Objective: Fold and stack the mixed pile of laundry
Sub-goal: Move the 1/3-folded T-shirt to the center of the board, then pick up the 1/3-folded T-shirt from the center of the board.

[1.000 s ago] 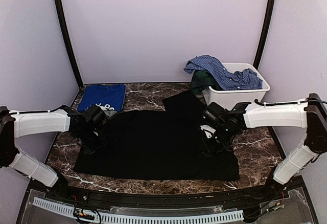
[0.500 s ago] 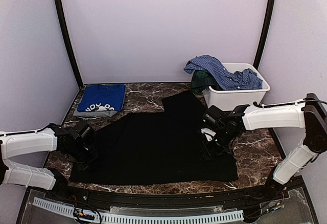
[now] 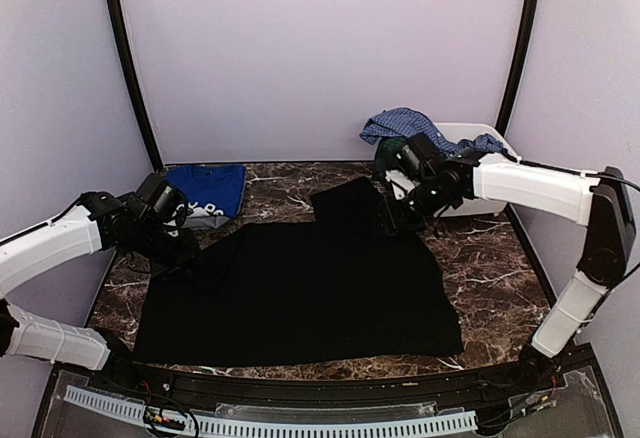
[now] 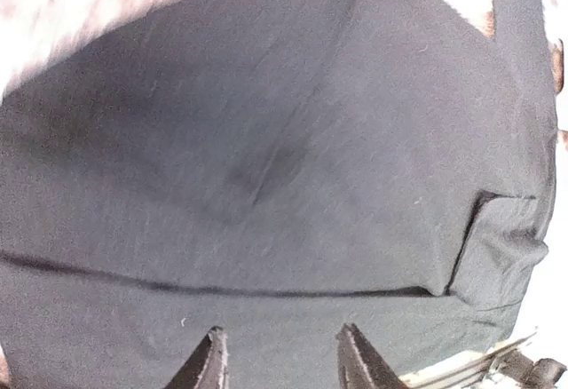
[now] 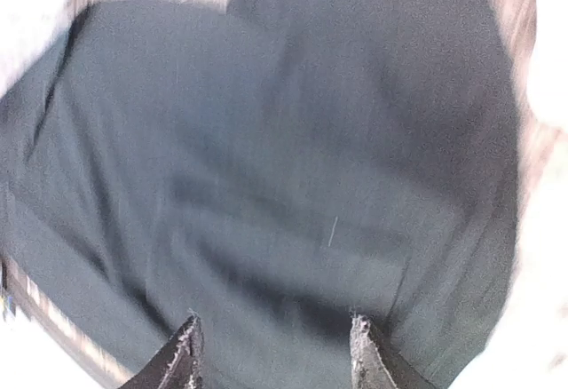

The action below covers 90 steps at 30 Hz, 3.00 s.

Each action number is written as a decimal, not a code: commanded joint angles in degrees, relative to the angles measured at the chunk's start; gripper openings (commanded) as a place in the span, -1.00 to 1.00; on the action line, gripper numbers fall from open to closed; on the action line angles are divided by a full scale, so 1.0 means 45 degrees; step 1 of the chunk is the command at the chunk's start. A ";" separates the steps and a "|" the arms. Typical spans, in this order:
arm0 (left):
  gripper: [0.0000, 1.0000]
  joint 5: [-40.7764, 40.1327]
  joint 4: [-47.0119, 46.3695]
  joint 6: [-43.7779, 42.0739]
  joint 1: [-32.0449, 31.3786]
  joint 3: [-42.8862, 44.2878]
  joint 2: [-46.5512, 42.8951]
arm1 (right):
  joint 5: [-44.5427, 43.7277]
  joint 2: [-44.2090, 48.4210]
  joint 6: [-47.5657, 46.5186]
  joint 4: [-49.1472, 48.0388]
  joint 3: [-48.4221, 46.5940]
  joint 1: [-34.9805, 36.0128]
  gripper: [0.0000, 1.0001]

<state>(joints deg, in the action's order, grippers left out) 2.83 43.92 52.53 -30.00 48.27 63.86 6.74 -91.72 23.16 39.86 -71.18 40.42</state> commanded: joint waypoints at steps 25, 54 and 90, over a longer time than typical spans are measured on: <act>-0.12 0.0163 -0.2858 -0.4156 0.0084 0.1090 0.2913 | -0.0491 -0.6336 -0.2664 -0.1947 -0.6475 -0.4656 -0.08; -0.13 0.0503 -0.3472 -0.4288 0.0104 0.0766 0.3048 | -0.1943 -1.3716 -0.3233 -0.0625 -1.5708 -0.3524 -0.15; -0.13 -0.0416 -0.3020 -0.6006 0.0736 0.2006 0.3995 | -0.0481 -1.2686 -0.3649 -0.0062 -1.4457 -0.3305 -1.00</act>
<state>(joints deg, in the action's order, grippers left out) 2.83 29.50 29.26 -28.29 54.41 80.09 0.75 -154.54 5.67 40.47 -141.75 25.10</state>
